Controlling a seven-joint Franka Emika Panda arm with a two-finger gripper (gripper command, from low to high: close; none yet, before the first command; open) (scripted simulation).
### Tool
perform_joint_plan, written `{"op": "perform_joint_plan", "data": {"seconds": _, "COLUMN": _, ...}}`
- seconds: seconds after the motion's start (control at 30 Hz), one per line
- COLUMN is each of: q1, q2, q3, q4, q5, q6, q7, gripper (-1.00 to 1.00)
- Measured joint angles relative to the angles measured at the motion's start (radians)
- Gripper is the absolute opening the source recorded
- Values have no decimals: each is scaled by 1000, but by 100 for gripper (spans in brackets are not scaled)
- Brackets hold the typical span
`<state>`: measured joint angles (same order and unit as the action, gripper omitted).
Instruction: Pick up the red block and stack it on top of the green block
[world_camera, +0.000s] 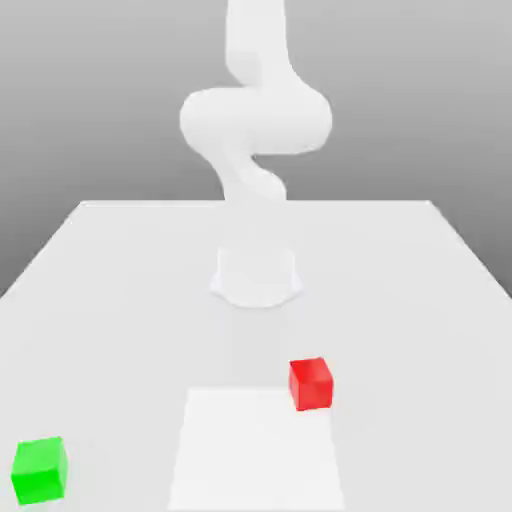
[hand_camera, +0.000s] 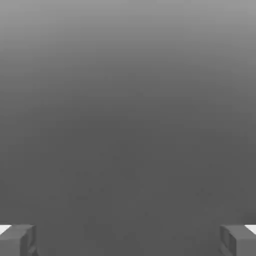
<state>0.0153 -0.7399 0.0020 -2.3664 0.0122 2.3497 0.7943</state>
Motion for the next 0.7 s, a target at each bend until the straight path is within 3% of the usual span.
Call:
{"op": "perform_joint_plan", "data": {"seconds": 0.53, "q1": 119, "q2": 513, "q3": 81, "q4": -522, "q5": 38, "q6": 408, "q7": -5, "gripper": 0}}
{"op": "perform_joint_plan", "data": {"seconds": 0.7, "q1": 137, "q2": 794, "q3": 73, "q4": -555, "q5": -39, "q6": 629, "q7": 55, "gripper": 0}}
